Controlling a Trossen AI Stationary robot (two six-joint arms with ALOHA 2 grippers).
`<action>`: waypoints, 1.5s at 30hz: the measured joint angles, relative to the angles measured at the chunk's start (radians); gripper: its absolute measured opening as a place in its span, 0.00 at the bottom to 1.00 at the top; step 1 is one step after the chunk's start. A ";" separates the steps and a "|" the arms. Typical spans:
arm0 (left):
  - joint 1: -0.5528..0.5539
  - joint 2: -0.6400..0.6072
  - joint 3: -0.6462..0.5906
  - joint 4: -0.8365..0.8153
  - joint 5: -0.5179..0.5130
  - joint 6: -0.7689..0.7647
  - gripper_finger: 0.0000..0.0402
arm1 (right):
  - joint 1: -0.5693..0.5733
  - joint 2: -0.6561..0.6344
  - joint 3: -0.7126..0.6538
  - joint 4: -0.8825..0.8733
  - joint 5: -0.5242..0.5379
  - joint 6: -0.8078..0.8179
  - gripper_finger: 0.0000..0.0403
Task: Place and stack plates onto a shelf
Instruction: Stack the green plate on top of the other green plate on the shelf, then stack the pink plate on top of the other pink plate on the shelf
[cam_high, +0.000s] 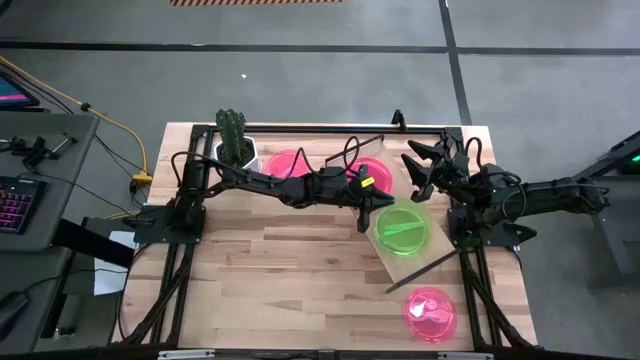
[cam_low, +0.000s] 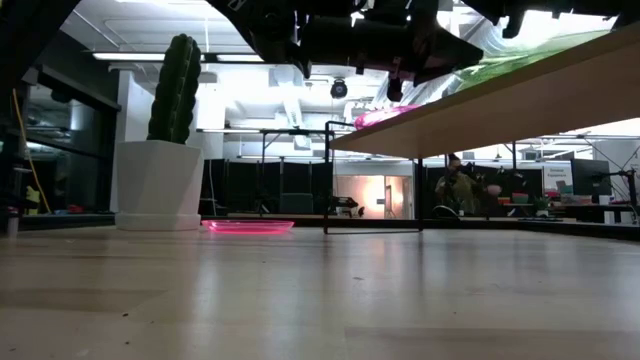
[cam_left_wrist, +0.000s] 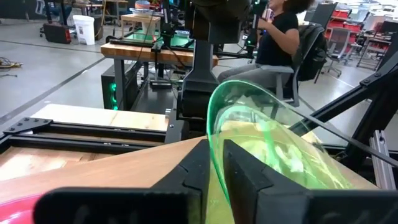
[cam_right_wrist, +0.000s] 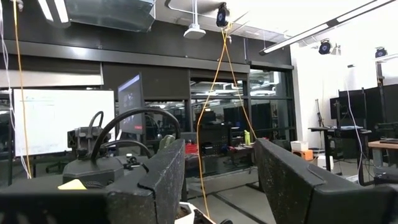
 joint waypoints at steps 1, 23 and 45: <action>0.000 0.000 0.000 0.000 0.000 0.000 0.11 | 0.000 0.000 0.000 0.000 0.008 0.000 0.46; 0.111 -0.473 -0.319 -0.259 0.110 0.112 0.34 | 0.000 0.000 0.000 -0.145 0.042 -0.003 0.46; 0.096 -0.863 -1.098 0.509 -0.051 0.047 0.34 | 0.000 0.001 0.000 -0.213 0.036 0.024 0.46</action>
